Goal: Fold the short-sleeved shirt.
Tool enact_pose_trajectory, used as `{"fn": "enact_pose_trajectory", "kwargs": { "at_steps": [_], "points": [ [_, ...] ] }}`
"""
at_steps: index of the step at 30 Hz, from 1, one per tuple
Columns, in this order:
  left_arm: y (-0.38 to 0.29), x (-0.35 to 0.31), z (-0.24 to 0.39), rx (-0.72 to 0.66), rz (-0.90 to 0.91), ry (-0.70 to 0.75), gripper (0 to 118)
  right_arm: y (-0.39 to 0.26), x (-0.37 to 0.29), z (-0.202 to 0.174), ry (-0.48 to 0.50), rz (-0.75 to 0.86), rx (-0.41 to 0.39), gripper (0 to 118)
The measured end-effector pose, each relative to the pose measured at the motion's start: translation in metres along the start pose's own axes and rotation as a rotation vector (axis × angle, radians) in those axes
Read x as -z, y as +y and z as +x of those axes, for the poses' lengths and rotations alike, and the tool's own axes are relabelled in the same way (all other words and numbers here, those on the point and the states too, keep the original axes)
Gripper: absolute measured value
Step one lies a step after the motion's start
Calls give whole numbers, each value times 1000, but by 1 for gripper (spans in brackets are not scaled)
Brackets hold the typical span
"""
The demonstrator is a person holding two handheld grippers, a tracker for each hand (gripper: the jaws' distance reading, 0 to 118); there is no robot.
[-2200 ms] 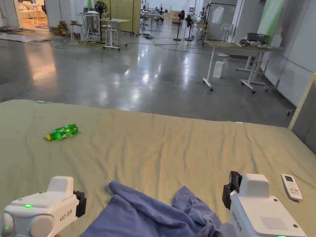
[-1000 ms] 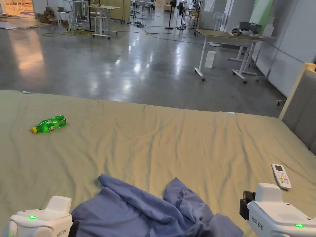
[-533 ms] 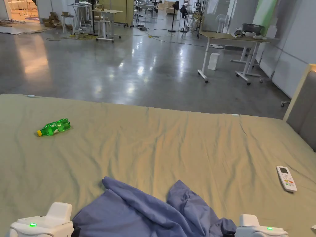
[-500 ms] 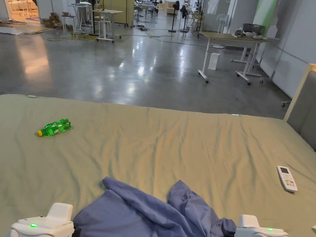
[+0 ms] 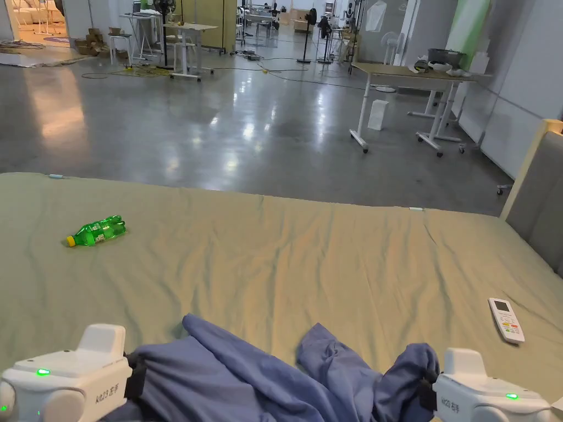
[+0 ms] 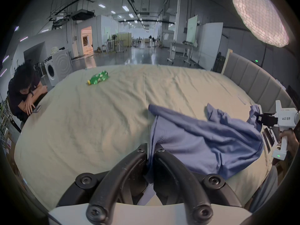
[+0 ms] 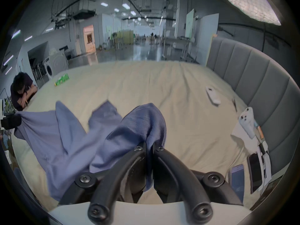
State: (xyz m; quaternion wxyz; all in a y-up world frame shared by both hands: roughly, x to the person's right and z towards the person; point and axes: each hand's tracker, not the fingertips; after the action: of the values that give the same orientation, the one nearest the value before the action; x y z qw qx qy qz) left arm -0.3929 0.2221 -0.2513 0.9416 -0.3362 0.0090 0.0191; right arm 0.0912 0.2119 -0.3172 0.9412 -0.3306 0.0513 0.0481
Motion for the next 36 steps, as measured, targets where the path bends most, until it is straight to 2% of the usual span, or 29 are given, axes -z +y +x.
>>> {"fn": "enact_pose_trajectory", "kwargs": {
  "at_steps": [5, 8, 12, 15, 21, 23, 32, 33, 36],
  "points": [
    [43, -30, -10, -2, 104, 0, 6, 42, -42, 8, -18, 114, 6, 6],
    [68, -47, -19, -2, 145, 15, 6, 66, -58, 19, -12, 178, 38, 6],
    [99, -71, -37, -32, 209, 45, 6, 97, -82, 23, -44, 251, 21, 6],
    [121, -86, -50, -51, 249, 63, 6, 120, -98, 27, -38, 308, 46, 6],
    [156, -107, -69, -98, 311, 79, 6, 159, -123, 23, -47, 385, 59, 6],
    [166, -111, -69, -94, 324, 86, 6, 172, -132, 17, -59, 431, 40, 6],
    [224, -101, -77, -97, 339, 115, 6, 237, -132, 4, -77, 483, -7, 6],
    [229, -98, -81, -103, 341, 118, 6, 241, -129, 5, -60, 461, 41, 6],
    [247, -93, -82, -102, 347, 122, 6, 257, -122, 5, -82, 465, 27, 6]
  ]
}}
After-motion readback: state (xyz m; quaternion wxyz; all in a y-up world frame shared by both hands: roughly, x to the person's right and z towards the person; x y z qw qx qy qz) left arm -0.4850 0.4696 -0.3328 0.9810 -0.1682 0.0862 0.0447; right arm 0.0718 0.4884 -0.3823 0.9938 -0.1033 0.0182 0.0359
